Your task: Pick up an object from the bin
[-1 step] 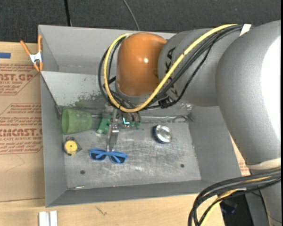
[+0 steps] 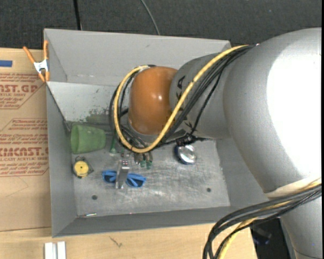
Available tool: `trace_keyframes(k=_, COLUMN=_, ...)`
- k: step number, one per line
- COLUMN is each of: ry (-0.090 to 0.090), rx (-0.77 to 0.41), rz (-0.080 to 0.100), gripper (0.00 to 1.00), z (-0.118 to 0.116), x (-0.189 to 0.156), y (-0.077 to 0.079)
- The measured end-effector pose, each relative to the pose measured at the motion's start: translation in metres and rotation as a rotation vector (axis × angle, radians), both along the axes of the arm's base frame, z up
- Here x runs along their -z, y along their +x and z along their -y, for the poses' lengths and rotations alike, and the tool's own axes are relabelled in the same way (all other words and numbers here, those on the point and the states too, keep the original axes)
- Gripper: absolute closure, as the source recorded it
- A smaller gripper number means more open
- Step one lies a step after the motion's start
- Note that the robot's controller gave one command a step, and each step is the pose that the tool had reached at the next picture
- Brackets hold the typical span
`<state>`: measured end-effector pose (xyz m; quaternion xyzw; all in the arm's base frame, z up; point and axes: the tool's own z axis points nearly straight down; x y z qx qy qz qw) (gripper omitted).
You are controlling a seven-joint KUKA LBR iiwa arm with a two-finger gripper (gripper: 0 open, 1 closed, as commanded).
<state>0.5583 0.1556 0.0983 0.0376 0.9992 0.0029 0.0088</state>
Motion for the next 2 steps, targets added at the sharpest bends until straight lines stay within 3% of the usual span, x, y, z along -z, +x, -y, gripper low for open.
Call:
trace_keyframes(k=1, ry=-0.004, rx=0.001, rz=-0.016, gripper=1.00, z=0.002, x=0.008, y=-0.005)
trace_keyframes(k=2, ry=-0.006, rx=-0.266, rz=-0.009, gripper=1.00, z=0.003, x=-0.111, y=-0.015)
